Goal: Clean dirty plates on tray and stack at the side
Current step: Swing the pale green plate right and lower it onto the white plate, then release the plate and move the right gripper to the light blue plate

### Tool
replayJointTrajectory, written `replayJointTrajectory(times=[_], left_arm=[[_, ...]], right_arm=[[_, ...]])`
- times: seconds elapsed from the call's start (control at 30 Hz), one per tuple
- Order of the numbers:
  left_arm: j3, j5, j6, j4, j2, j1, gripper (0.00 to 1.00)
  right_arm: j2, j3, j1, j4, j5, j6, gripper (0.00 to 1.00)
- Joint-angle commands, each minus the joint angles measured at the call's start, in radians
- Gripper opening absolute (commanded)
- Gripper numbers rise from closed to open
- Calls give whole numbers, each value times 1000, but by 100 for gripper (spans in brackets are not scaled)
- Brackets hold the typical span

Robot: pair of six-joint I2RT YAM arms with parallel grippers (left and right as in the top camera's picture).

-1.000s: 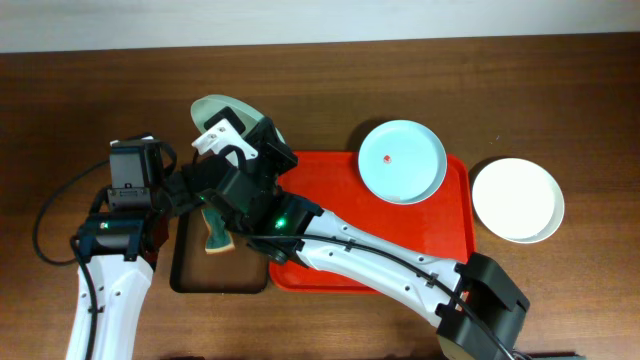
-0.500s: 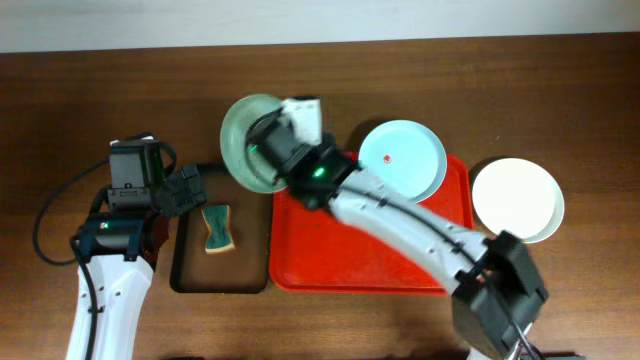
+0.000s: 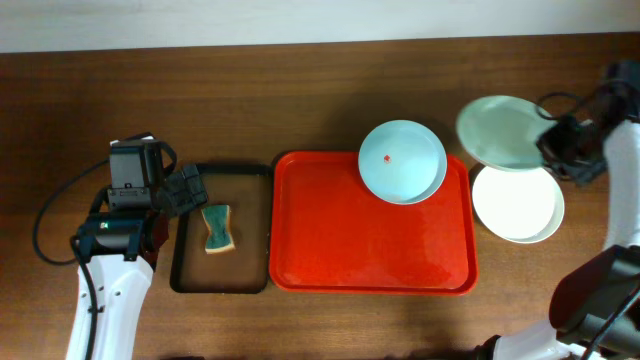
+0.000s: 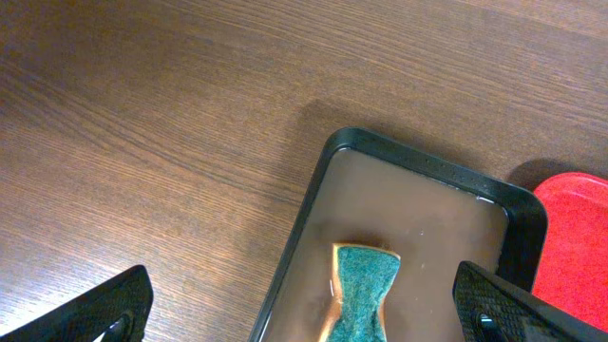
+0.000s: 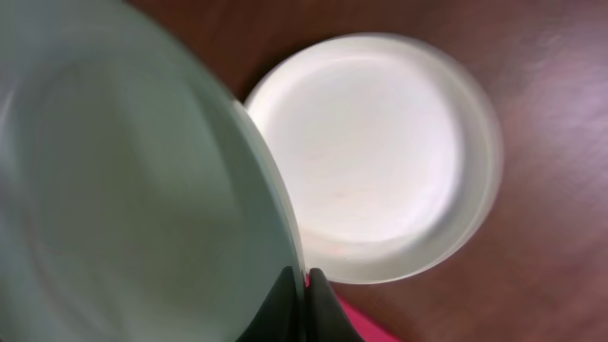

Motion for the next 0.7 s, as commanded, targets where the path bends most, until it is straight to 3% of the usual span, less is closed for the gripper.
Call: replayJointTrajectory(times=[0.0,0.2,0.5,0.53,0.6,0.63,0.67], left_arm=[[19,7,-13,-1,0,4,99],[19,7,-13,-1,0,4,99],[19,7,-13,-1,0,4,99],[19,7,-13,-1,0,4,99],[19,7,-13,-1,0,4,99],[19,7,-13,-1,0,4,99],[19,7,-13,-1,0,4,99]], right_arm=[[-15,-93,-97,-3,6,-24,4],[-15,-389,-140,205,95,40,4],[-15,-423,-140,221,254,40,4],[-15,-426,-140,222,245,40,10],[-15,-426,-140,226,179,26,62],[-15,-426,-139,235,108,-54,77],[-15,-426,-136,242,51,-115,84]])
